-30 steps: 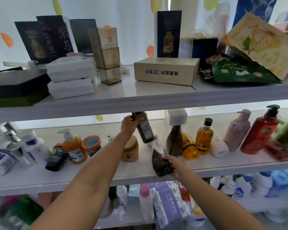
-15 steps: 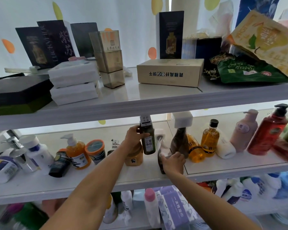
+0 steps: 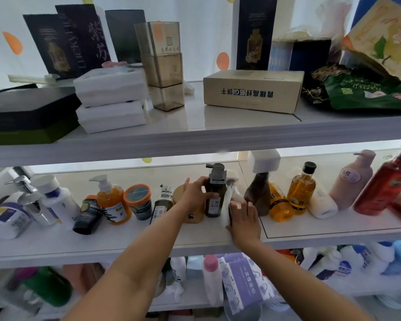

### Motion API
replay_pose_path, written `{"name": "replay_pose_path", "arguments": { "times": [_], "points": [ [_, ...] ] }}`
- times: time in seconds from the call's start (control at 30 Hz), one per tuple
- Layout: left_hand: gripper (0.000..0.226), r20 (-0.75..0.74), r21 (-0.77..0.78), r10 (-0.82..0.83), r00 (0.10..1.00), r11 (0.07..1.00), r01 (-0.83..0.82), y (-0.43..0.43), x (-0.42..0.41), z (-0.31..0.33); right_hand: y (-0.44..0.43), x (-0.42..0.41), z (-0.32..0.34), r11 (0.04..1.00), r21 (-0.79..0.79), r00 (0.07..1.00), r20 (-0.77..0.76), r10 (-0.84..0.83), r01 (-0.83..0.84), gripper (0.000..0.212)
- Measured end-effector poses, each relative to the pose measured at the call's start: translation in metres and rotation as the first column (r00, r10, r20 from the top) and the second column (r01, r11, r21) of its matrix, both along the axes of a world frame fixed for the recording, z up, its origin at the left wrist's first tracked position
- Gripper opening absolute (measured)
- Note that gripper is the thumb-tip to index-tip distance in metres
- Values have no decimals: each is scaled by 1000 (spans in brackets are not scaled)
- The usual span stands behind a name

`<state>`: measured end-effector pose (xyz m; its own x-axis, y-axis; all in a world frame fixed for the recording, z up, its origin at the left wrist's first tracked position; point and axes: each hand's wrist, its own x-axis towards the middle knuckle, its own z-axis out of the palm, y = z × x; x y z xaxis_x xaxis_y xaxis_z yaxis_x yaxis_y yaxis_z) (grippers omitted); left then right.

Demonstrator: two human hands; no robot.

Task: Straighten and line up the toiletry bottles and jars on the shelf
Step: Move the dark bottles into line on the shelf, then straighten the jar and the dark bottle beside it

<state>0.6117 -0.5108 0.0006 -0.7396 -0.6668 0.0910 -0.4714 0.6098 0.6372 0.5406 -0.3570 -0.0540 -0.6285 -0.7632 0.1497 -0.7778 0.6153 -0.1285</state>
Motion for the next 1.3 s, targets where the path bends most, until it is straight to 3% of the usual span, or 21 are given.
{"name": "replay_pose_path", "arguments": {
  "times": [0.13,0.23,0.37,0.5,0.63,0.8,1.0,1.2,1.3],
  "points": [
    [48,98,-117,-31,995,992,43,0,6,-5,-2,-5,0,995,101,1000,16,23,-25,72],
    [56,159,-155,-11,987,987,36,0,15,-5,-3,-2,5,995,92,999,37,23,-27,76],
    [89,227,-178,-16,974,982,58,-3,37,-5,-10,5,8,996,-22,996,5,92,-92,87],
    [101,233,-135,48,971,991,-17,-14,68,-8,-30,17,19,985,-171,956,285,75,-27,84],
    [108,191,-70,60,980,996,-48,-20,89,-12,-45,22,33,913,-306,826,561,-58,271,69],
    [112,140,-21,52,989,999,-49,-17,85,-5,-51,20,37,875,-306,749,656,-92,375,81],
    [114,248,15,27,968,999,-32,-11,63,3,-50,4,34,897,-322,735,678,-5,302,89],
    [108,392,-39,57,918,998,-46,-9,65,11,-54,3,34,881,-317,606,794,45,350,74],
    [97,386,-53,88,918,996,-74,-7,68,11,-51,15,37,810,-332,637,768,-65,482,61]
  ]
}}
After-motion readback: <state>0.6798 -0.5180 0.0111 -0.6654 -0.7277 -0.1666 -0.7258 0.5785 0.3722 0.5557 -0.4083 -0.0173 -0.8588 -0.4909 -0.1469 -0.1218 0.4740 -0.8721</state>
